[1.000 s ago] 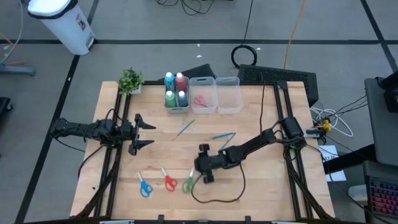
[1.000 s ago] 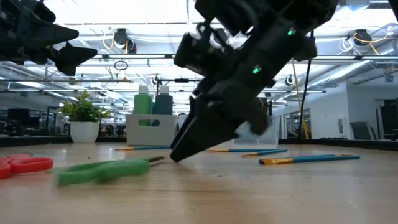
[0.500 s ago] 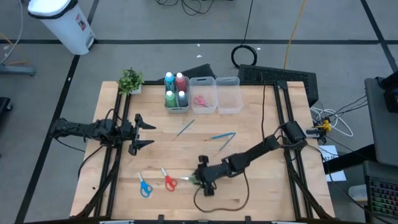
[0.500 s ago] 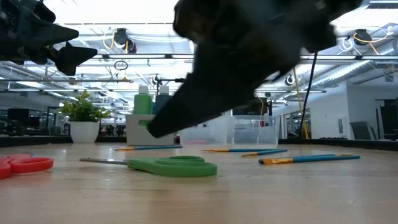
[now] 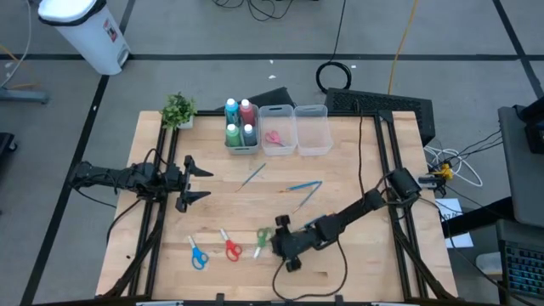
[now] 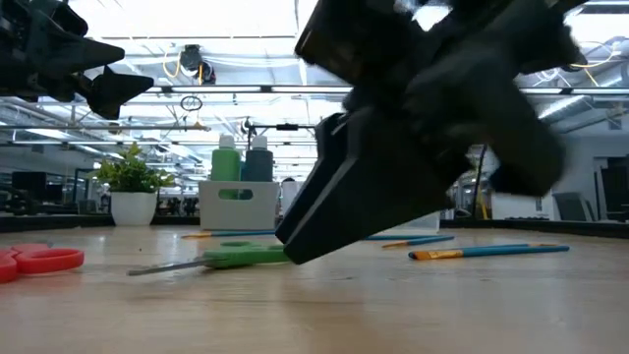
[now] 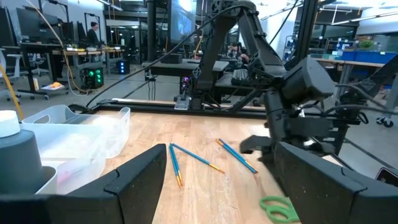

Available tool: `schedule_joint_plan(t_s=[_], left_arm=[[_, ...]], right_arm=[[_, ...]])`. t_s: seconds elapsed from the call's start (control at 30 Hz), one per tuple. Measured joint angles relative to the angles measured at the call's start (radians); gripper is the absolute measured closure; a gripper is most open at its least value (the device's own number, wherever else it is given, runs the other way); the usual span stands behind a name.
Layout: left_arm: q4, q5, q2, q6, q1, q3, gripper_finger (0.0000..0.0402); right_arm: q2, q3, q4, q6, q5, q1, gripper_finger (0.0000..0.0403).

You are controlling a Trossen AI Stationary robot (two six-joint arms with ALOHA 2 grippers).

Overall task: Pick & Place Paint Supplies
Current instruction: Put the green scissors into the left transparent bin

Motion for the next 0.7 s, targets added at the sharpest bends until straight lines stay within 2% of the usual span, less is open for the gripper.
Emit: schedule_joint_plan(t_s=[0.1, 0.43, 0.57, 0.7], left_arm=[[0.0, 0.0, 0.0, 0.0, 0.0, 0.0, 0.0094], [0.0, 0.0, 0.0, 0.0, 0.0, 0.0, 0.0094], [0.0, 0.0, 0.0, 0.0, 0.0, 0.0, 0.0094], [0.0, 0.0, 0.0, 0.0, 0.0, 0.0, 0.0094]], right_arm=[[0.0, 0.0, 0.007, -0.036, -0.002, -0.022, 0.0234], [-0.007, 0.0, 0.051, -0.017, -0.004, -0.052, 0.0233], [-0.011, 0.002, 0.173, 0.08, -0.01, -0.051, 0.0233], [-0.001, 0.052, 0.163, 0.102, -0.009, -0.042, 0.0232]])
